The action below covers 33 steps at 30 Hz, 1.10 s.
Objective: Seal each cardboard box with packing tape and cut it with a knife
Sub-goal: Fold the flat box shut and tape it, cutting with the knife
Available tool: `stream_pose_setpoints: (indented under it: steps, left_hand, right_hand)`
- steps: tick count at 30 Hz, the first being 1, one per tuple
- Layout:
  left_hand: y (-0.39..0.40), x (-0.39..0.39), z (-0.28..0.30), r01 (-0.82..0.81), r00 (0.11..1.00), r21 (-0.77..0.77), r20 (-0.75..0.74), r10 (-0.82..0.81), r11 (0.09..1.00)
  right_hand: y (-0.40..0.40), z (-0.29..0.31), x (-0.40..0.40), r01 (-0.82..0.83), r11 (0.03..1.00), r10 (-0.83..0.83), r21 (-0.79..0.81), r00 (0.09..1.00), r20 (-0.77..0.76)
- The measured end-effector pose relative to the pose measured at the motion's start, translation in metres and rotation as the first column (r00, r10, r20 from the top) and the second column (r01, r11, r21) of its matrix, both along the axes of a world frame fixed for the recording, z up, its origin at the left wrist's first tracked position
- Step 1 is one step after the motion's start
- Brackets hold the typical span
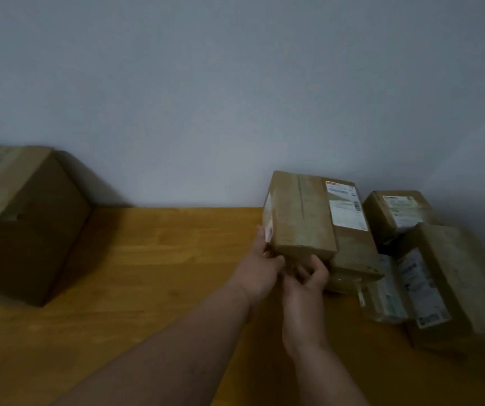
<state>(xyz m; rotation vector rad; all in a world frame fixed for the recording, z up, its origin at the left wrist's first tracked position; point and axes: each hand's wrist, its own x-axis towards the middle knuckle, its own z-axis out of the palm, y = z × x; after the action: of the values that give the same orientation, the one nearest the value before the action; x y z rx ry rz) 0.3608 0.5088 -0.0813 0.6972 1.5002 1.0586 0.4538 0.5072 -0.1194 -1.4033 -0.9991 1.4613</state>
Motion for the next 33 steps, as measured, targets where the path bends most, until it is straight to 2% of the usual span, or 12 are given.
stream_pose_setpoints:
  steps: [3, 6, 10, 13, 16, 20, 23, 28, 30, 33]
  left_hand:
    - [-0.014, -0.015, 0.001, -0.036, 0.999, -0.003, 0.032, 0.036, 0.999]
    - [-0.052, -0.045, 0.001, -0.106, 0.993, -0.030, -0.047, 0.105, 0.994]
    - [-0.128, -0.103, 0.000, -0.243, 0.959, -0.018, -0.158, 0.237, 0.970]
    - [-0.193, -0.154, 0.006, -0.358, 0.903, 0.034, -0.242, 0.355, 0.933]
    - [-0.259, -0.210, 0.014, -0.475, 0.790, 0.166, -0.352, 0.502, 0.864]
    - [-0.335, -0.288, 0.027, -0.568, 0.709, 0.224, -0.355, 0.609, 0.792]
    - [-0.374, -0.343, 0.036, -0.591, 0.680, 0.206, -0.393, 0.619, 0.780]
    - [-0.378, -0.398, 0.050, -0.483, 0.771, 0.158, -0.391, 0.503, 0.861]
    - [-0.366, -0.408, 0.055, -0.447, 0.814, 0.148, -0.343, 0.469, 0.882]
    - [-0.343, -0.420, 0.059, -0.432, 0.864, 0.070, -0.255, 0.434, 0.899]
  right_hand:
    - [-0.006, -0.009, -0.006, -0.158, 0.983, 0.159, -0.093, 0.987, 0.001]
    - [-0.028, -0.014, -0.023, -0.268, 0.946, 0.280, -0.179, 0.959, 0.043]
    - [-0.084, -0.009, -0.070, -0.424, 0.870, 0.467, -0.250, 0.872, 0.147]
    - [-0.137, 0.000, -0.120, -0.540, 0.795, 0.595, -0.277, 0.782, 0.186]
    - [-0.193, 0.010, -0.177, -0.603, 0.752, 0.657, -0.266, 0.717, 0.232]
    - [-0.249, 0.033, -0.248, -0.600, 0.778, 0.628, -0.186, 0.733, 0.263]
    - [-0.269, 0.055, -0.296, -0.579, 0.813, 0.560, -0.063, 0.747, 0.357]
    - [-0.261, 0.088, -0.346, -0.384, 0.909, 0.251, 0.161, 0.814, 0.524]
    - [-0.248, 0.095, -0.361, -0.350, 0.924, 0.228, 0.155, 0.828, 0.513]
    - [-0.228, 0.089, -0.380, -0.353, 0.933, 0.284, 0.065, 0.836, 0.470]
